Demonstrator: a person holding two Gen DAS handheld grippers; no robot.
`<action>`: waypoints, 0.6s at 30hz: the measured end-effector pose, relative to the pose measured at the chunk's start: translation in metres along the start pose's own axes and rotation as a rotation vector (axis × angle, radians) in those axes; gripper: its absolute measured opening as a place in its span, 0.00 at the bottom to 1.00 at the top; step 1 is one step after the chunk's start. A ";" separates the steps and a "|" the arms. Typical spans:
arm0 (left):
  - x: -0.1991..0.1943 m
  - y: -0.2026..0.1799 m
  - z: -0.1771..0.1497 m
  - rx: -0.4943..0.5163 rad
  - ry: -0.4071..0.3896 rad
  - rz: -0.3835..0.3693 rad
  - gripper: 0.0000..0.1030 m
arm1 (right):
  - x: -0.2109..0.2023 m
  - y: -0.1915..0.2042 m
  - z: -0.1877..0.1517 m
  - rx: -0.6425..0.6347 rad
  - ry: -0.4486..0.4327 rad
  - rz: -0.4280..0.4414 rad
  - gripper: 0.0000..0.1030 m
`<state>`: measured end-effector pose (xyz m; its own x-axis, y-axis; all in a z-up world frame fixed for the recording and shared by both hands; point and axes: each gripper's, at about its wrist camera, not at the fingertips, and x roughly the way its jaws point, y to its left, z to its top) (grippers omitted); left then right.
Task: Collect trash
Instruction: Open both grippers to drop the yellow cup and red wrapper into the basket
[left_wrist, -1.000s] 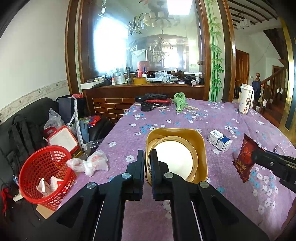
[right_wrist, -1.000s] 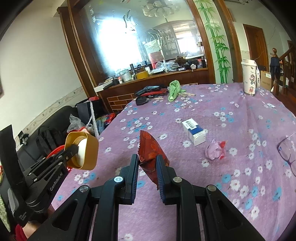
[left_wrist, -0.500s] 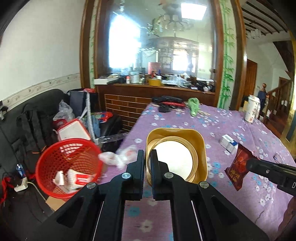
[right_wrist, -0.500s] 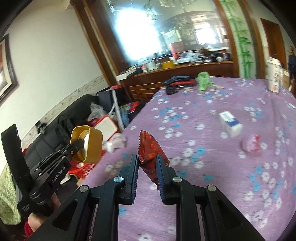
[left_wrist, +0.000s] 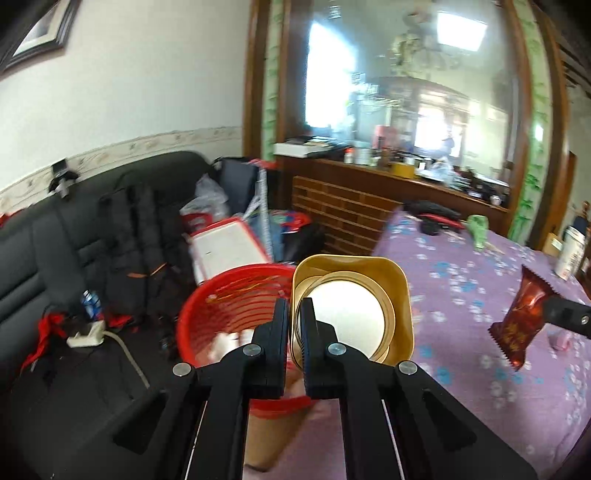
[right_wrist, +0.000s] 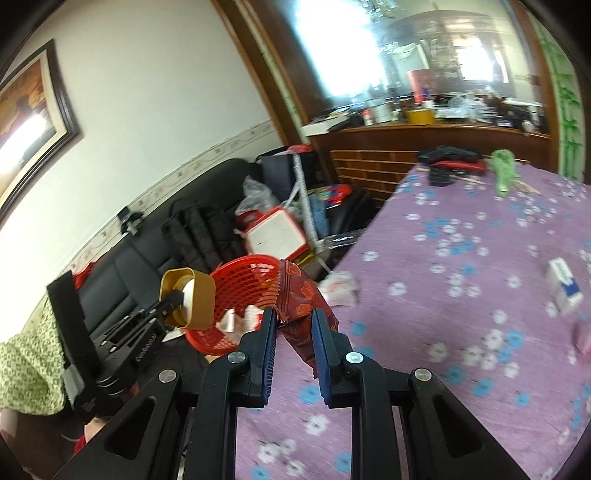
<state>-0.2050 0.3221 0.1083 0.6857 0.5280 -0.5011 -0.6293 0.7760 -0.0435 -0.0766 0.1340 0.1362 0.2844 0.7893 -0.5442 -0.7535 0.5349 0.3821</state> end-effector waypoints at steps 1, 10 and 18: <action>0.002 0.007 -0.002 -0.010 0.007 0.012 0.06 | 0.005 0.005 0.001 -0.005 0.007 0.009 0.20; 0.026 0.039 -0.009 -0.046 0.065 0.056 0.06 | 0.068 0.036 0.015 -0.017 0.078 0.080 0.20; 0.043 0.046 -0.007 -0.051 0.092 0.072 0.06 | 0.111 0.053 0.035 -0.018 0.104 0.105 0.20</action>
<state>-0.2068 0.3784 0.0787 0.6028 0.5463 -0.5815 -0.6954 0.7171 -0.0471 -0.0644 0.2609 0.1225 0.1410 0.8045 -0.5770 -0.7867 0.4449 0.4281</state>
